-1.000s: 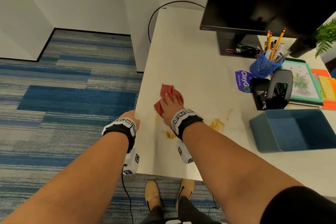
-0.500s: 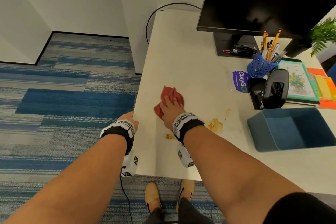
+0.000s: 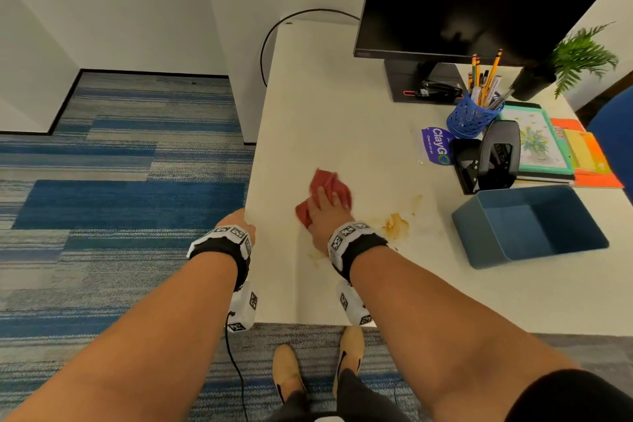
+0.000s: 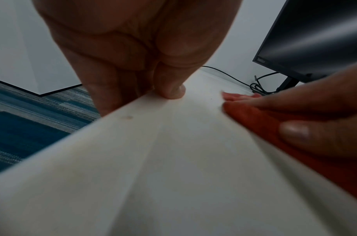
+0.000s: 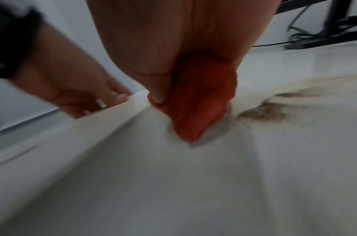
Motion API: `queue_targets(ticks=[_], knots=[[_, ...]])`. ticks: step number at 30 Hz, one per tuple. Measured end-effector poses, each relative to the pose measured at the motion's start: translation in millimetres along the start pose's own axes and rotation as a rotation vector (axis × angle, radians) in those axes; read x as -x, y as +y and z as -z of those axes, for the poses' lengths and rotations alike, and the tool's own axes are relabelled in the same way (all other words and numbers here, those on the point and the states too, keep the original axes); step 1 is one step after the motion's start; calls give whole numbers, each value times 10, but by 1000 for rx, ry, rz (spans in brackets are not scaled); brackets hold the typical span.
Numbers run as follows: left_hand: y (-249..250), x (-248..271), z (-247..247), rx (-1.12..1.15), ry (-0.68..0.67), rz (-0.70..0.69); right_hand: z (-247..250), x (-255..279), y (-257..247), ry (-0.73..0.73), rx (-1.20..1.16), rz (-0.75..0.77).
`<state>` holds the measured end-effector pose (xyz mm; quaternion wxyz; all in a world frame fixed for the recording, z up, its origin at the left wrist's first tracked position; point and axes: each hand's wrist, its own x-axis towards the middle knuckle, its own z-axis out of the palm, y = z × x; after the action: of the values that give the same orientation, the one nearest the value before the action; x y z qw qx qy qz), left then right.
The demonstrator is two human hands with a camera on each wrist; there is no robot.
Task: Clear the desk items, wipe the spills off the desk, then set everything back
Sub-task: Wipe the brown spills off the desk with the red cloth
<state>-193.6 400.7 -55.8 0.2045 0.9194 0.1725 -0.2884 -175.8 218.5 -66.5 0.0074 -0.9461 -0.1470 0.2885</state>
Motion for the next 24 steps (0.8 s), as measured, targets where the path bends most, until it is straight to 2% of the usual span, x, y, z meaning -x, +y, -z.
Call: queue_targets(ticks=[4,7,9,13,16,17,21,24], knots=[[27,19,18,-14,-17,7,-225,223,-216,-56,66,253],[66,27,21,-52,-22,21,-284,297,-34,-44,54,277],[95,42,3,-64,-20,42,-242,294,171,-16,-1,190],[114,55,-30,-60,-8,76,-97,123,547,59,-107,-108],[112,66,3,-75,-42,76,-2,39,456,53,-108,-200],[105,54,6,-77,-53,71,0,46,359,44,-91,-151],[94,44,9,-63,-61,71,-139,160,-21,-4,67,250],[74,41,8,-48,-62,79,-134,96,40,-57,67,316]])
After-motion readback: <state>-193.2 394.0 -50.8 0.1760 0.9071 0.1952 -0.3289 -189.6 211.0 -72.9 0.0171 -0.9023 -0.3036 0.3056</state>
